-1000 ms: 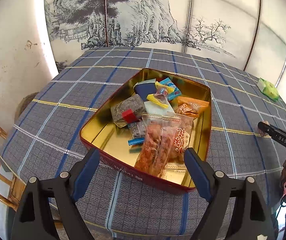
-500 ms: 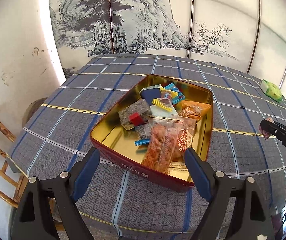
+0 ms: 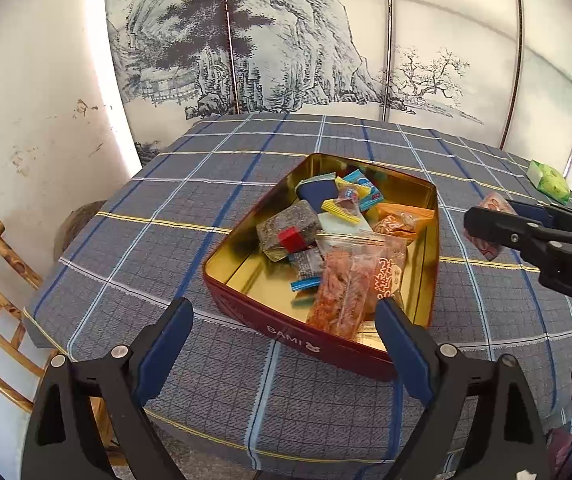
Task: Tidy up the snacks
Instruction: 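Carry the brick packet toward the tin with the right gripper, then lower the brick packet into the tin with the right gripper, then open the right gripper to release the brick and withdraw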
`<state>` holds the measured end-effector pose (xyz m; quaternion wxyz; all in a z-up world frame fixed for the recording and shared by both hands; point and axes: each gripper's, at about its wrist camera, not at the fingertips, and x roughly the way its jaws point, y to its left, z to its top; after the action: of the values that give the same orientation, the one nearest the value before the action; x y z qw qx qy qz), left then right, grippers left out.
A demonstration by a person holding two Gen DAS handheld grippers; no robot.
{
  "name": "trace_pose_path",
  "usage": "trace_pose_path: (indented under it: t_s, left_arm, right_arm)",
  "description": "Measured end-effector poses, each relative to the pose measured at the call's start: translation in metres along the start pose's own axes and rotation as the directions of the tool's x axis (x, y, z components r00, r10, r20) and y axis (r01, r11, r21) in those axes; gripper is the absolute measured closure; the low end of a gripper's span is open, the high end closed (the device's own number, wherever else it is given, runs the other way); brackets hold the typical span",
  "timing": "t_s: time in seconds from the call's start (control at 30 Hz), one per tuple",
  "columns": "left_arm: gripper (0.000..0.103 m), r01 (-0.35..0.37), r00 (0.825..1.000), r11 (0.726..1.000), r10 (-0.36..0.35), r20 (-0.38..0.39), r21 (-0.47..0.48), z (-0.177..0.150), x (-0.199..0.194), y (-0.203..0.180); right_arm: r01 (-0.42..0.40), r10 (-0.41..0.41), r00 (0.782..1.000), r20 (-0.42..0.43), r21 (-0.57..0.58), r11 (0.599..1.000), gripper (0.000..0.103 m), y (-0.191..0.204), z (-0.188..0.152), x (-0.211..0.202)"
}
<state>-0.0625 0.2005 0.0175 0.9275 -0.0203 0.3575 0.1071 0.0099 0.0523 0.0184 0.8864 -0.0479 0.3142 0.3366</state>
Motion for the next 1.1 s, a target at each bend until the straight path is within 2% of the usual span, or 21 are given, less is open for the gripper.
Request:
trace_pose_path:
  t_s: [0.23, 1.1]
  left_arm:
    - [0.012, -0.021, 1.0, 1.0, 0.021, 0.009, 0.005, -0.001, 0.003, 0.005]
    - [0.01, -0.056, 0.998, 0.998, 0.056, 0.019, 0.023, -0.006, 0.011, 0.019]
  right_arm:
    - [-0.019, 0.019, 0.999, -0.033, -0.012, 1.0, 0.054, 0.011, 0.005, 0.02]
    - [0.019, -0.019, 0.995, -0.102, -0.007, 1.0, 0.054, 0.01, 0.017, 0.06]
